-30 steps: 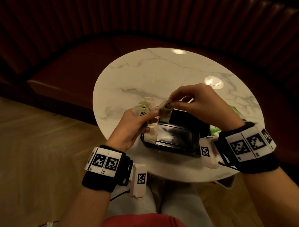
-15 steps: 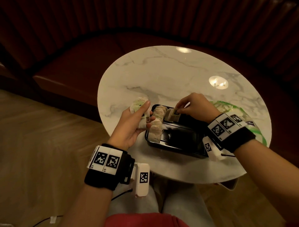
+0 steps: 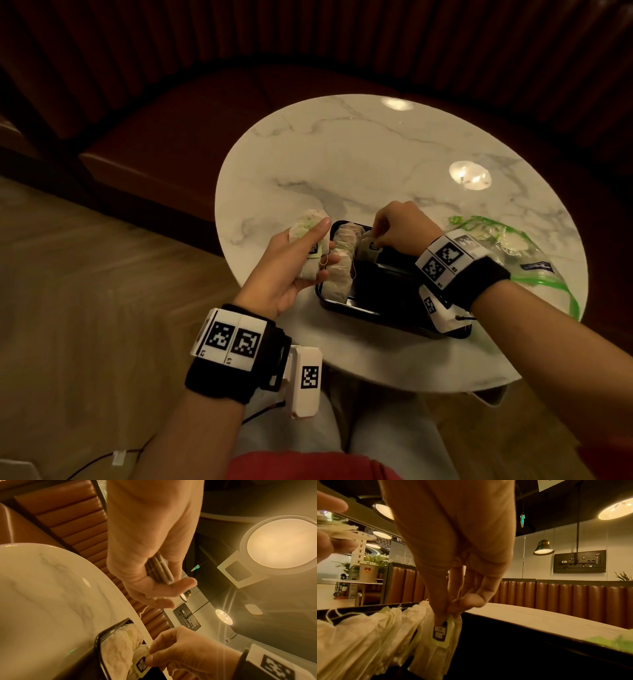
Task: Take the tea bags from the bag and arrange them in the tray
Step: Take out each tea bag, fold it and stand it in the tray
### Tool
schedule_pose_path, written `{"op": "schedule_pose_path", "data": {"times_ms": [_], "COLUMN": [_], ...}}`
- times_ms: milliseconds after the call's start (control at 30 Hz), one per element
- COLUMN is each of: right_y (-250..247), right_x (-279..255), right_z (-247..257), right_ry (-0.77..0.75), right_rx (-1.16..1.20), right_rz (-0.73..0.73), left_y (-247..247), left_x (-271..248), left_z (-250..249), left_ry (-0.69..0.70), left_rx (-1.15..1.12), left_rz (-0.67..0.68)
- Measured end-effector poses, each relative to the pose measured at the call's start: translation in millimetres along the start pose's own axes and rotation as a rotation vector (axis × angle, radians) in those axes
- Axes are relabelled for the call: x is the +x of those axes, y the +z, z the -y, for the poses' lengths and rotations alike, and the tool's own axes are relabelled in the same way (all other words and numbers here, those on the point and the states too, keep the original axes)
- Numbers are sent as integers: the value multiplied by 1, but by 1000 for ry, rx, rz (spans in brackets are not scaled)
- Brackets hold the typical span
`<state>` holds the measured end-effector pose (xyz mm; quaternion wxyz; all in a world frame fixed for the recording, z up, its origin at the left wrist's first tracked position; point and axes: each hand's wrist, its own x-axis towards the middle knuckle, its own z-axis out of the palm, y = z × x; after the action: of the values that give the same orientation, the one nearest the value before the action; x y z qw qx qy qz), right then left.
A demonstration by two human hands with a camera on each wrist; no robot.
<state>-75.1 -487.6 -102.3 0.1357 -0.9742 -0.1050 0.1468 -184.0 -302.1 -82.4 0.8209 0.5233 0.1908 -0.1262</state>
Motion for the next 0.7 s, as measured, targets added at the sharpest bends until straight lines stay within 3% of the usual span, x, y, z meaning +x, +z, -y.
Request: {"op": "schedule_pose_path", "data": {"times_ms": [533,700], "right_y": [-14,-11], "right_x": [-13,-12], "right_z": [-11,-17], "right_ry": [-3,81], "right_rx": [116,37], "right_rz": [-92,-21], "left_y": [5,4], "left_x": [-1,-1], "left_z": [2,2], "left_ry": [-10,-12], "left_rx": [41,39], "left_rz": [5,13]}}
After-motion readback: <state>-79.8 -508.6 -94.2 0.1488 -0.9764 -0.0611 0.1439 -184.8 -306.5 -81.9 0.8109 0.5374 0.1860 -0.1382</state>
